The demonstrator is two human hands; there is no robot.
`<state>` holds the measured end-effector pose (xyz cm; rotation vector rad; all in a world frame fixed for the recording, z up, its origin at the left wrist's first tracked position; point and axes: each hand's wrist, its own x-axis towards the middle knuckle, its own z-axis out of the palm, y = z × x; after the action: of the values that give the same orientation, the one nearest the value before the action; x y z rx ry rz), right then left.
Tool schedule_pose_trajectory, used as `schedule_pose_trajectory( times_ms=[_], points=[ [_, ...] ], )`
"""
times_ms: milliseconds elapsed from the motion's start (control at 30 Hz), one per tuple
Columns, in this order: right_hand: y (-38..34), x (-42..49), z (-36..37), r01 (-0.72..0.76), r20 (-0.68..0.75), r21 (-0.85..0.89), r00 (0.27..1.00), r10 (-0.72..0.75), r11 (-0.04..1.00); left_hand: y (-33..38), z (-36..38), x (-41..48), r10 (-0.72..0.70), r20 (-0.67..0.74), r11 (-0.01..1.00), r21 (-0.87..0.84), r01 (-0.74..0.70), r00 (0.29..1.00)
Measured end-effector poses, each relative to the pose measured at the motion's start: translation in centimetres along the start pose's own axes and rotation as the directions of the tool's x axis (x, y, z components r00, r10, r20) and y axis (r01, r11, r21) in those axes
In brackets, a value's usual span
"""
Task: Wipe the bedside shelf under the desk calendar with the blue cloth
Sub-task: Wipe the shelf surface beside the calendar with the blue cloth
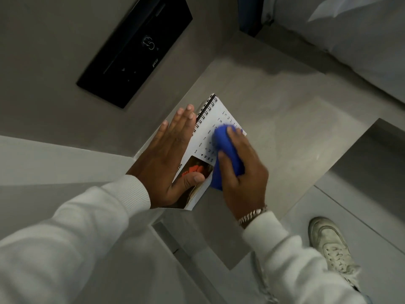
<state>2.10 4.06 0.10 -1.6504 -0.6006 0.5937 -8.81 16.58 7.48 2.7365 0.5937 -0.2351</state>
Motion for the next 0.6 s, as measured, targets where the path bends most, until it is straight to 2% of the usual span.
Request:
schedule_pose_trajectory(
  times_ms=[133,233,333,400,467,600],
  points=[
    [-1.2,1.2,1.9,0.030,-0.026,-0.074,0.999,-0.032,0.997,0.0,0.0,0.0,0.009,0.003,1.000,-0.016,-0.009,1.000],
    [0.3,-2.0,2.4,0.097,0.143,-0.162,0.987,-0.074,0.982,0.1,0.0,0.0,0.009,0.005,1.000,-0.020,-0.009,1.000],
    [2.3,-4.8,1.7,0.169,0.337,-0.209,0.937,-0.091,0.963,0.2,0.0,0.1,0.028,0.006,0.999,-0.015,-0.028,1.000],
    [2.9,-5.8,0.8,0.171,0.390,-0.195,0.917,-0.083,0.966,0.2,0.0,0.1,0.040,0.000,0.999,-0.003,-0.040,0.999],
    [2.6,-5.7,-0.1,0.090,0.337,-0.141,0.941,-0.038,0.986,0.1,0.0,0.1,0.040,-0.008,0.999,0.005,-0.040,0.999],
    [1.2,-1.9,0.0,-0.014,0.023,-0.054,1.000,0.015,0.998,0.1,0.1,0.0,0.031,-0.012,0.999,0.008,-0.031,0.999]
  ],
)
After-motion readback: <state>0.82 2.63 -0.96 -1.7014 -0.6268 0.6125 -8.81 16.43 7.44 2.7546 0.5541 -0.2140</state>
